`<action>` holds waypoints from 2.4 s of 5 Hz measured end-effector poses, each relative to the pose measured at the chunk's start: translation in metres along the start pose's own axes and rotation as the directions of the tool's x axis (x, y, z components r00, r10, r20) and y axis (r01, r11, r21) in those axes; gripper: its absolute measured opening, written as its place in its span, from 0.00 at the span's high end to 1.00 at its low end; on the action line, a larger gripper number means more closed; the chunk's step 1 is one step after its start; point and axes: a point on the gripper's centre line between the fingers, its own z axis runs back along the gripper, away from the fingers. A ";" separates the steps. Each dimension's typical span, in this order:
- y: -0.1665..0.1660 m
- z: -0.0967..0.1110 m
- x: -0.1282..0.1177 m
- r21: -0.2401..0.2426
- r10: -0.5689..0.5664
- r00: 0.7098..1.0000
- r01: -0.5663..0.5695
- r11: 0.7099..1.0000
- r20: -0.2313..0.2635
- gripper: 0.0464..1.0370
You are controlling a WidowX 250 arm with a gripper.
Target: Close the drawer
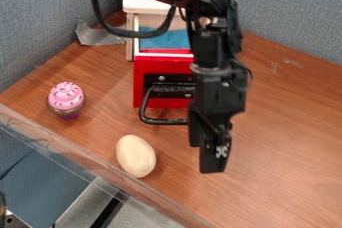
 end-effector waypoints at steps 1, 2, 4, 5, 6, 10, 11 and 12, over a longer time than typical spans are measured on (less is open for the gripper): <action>0.002 0.003 -0.001 0.064 -0.018 1.000 0.017 0.998 0.019 0.04; 0.008 0.001 -0.002 0.115 -0.026 0.999 0.023 0.993 0.027 0.04; 0.024 0.005 -0.003 0.220 0.012 1.000 -0.015 0.975 0.014 0.04; 0.025 -0.002 -0.002 0.254 0.007 1.000 -0.001 0.967 -0.020 0.04; 0.028 -0.006 -0.004 0.263 0.010 0.999 0.001 0.965 -0.042 0.04; 0.061 0.001 -0.026 0.332 0.094 0.996 -0.090 0.939 0.004 0.04; 0.065 0.002 -0.029 0.336 0.102 0.995 -0.098 0.937 0.006 0.04; 0.073 0.006 -0.037 0.344 0.128 0.992 -0.123 0.931 0.010 0.04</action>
